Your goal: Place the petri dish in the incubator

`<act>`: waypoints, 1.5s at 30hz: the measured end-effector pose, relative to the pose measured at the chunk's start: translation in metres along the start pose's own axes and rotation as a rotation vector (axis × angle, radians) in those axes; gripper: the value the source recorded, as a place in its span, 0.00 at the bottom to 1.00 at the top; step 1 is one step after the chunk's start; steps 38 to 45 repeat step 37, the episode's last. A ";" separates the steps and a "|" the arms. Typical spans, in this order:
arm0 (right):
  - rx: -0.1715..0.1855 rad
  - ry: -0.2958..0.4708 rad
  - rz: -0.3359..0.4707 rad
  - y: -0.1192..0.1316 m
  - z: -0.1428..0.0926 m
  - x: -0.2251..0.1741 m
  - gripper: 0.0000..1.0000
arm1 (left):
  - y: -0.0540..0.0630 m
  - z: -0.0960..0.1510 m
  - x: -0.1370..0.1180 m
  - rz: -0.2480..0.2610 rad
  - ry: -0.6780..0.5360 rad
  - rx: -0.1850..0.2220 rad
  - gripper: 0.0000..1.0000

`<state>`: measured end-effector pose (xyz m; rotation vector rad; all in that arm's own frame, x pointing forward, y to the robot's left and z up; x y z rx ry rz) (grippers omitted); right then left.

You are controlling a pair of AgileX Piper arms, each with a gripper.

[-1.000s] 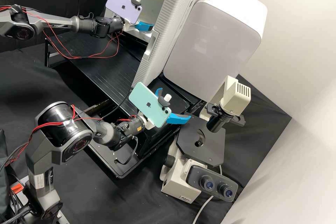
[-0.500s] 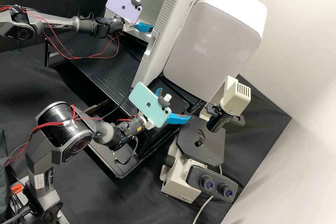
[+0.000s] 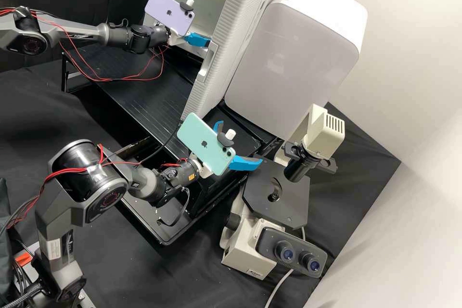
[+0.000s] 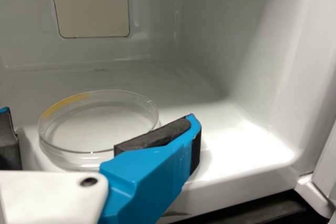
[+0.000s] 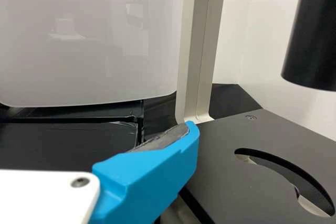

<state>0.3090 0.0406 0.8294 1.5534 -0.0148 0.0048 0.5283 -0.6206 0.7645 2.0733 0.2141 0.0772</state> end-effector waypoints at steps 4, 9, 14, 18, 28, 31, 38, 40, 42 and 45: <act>0.000 0.000 0.000 0.000 0.000 0.000 1.00 | 0.001 -0.006 -0.011 0.002 0.003 0.013 1.00; 0.000 0.000 0.000 0.000 0.000 0.000 1.00 | 0.004 -0.014 -0.031 0.021 0.000 0.004 1.00; 0.000 0.000 0.000 0.000 0.000 0.000 1.00 | -0.002 -0.016 -0.052 0.029 -0.016 -0.003 1.00; 0.000 0.000 0.000 0.000 0.000 0.000 1.00 | -0.009 -0.010 -0.074 0.048 -0.042 -0.002 1.00; 0.000 0.000 0.000 0.000 0.000 0.000 1.00 | -0.038 0.002 -0.138 0.108 -0.165 0.067 1.00; 0.000 0.000 0.000 0.000 0.000 0.000 1.00 | -0.050 -0.003 -0.155 0.131 -0.169 0.071 1.00; 0.000 0.000 0.000 0.000 0.000 0.000 1.00 | -0.063 -0.018 -0.173 0.148 -0.137 0.047 1.00; 0.000 0.000 0.000 0.000 0.000 0.000 1.00 | -0.063 -0.018 -0.173 0.148 -0.137 0.047 1.00; 0.000 0.000 0.000 0.000 0.000 0.000 1.00 | -0.063 -0.018 -0.173 0.148 -0.137 0.047 1.00; 0.000 0.000 0.000 0.000 0.000 0.000 1.00 | -0.063 -0.018 -0.173 0.148 -0.137 0.047 1.00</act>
